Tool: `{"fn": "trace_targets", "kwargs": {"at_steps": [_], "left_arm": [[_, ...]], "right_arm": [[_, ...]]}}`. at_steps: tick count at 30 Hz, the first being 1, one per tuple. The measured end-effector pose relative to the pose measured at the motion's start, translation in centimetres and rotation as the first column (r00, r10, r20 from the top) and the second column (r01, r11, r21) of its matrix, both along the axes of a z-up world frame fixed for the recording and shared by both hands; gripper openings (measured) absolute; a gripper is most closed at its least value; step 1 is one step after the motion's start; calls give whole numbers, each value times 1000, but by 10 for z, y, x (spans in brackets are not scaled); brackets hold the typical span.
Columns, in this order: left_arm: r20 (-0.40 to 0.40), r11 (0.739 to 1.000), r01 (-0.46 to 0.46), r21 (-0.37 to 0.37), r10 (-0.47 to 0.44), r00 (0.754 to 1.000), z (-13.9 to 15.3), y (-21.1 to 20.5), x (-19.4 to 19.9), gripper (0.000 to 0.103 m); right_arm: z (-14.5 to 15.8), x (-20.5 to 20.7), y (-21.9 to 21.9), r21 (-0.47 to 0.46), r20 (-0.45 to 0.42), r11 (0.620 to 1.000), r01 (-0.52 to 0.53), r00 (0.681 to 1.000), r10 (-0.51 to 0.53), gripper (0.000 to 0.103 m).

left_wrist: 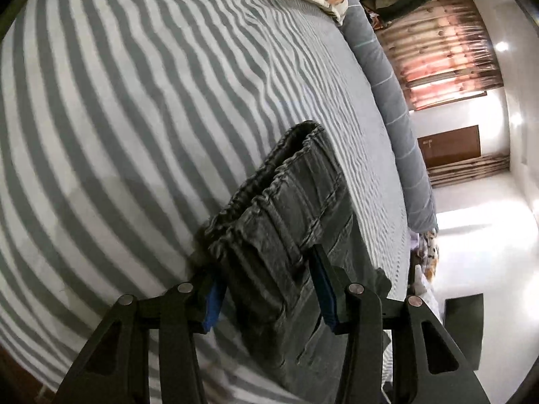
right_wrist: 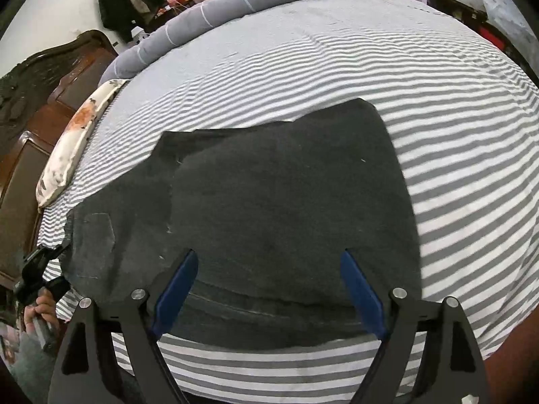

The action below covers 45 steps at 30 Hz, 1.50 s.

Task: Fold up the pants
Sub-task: 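Grasp the waistband with the left tool and lift it up, then fold the waistband over onto the leg half with the left tool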

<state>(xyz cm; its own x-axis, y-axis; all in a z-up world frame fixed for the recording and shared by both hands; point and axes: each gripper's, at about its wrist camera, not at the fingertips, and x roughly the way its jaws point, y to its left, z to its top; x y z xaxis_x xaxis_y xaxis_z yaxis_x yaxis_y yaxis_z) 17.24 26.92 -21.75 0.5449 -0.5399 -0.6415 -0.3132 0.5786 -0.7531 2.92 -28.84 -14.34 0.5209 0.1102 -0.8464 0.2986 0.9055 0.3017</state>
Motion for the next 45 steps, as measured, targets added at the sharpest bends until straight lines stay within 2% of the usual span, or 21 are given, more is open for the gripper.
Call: {"fn": "trace_targets", "kwargs": {"at_steps": [2, 6, 11, 14, 16, 21, 24, 28, 30, 34, 40, 41, 42, 43, 45], "left_arm": [[31, 999, 11, 31, -12, 999, 8, -4, 0, 22], [76, 991, 23, 133, -34, 997, 35, -23, -2, 20], [151, 974, 65, 215, -99, 984, 93, -63, -3, 20], [226, 946, 131, 295, -203, 953, 135, -109, -6, 20], [267, 927, 181, 327, -275, 924, 158, -143, -10, 20], [317, 883, 326, 337, -432, 844, 191, -240, -16, 20], [304, 840, 408, 356, -517, 800, 192, -302, -17, 20], [248, 771, 513, 377, -618, 746, 172, -377, -22, 20], [206, 723, 557, 408, -667, 716, 154, -415, -31, 20], [157, 642, 584, 497, -729, 667, 127, -462, -47, 20], [109, 532, 590, 607, -791, 602, 103, -504, -68, 21], [97, 516, 598, 613, -801, 591, 99, -505, -73, 23], [78, 500, 613, 611, -809, 583, 93, -506, -77, 30], [54, 488, 634, 600, -816, 576, 89, -507, -77, 34], [43, 491, 681, 544, -826, 561, 89, -501, -77, 43]], "right_arm": [[2, 2, 4, 13, 9, 1000, -7, 1000, 7, 84], [4, 2, 6, 41, 29, 999, -16, 999, 15, 84], [8, -6, -4, 103, 63, 995, -1, 998, -6, 84], [12, -15, -17, 128, 89, 992, 20, 996, -32, 84], [13, -21, -30, 147, 101, 988, 41, 993, -56, 84], [10, -44, -67, 212, 118, 971, 112, 983, -139, 84], [6, -59, -91, 255, 126, 954, 157, 973, -194, 84], [-4, -74, -121, 313, 123, 923, 222, 955, -271, 84], [-9, -80, -133, 335, 120, 910, 246, 946, -300, 84], [-17, -90, -147, 361, 120, 892, 273, 935, -335, 84], [-32, -103, -165, 387, 100, 869, 307, 923, -371, 84], [-35, -105, -167, 394, 94, 863, 315, 921, -379, 84], [-37, -107, -171, 400, 89, 858, 322, 918, -386, 84], [-38, -108, -173, 403, 84, 854, 328, 916, -392, 84], [-37, -110, -176, 399, 83, 854, 333, 915, -395, 84]]}}
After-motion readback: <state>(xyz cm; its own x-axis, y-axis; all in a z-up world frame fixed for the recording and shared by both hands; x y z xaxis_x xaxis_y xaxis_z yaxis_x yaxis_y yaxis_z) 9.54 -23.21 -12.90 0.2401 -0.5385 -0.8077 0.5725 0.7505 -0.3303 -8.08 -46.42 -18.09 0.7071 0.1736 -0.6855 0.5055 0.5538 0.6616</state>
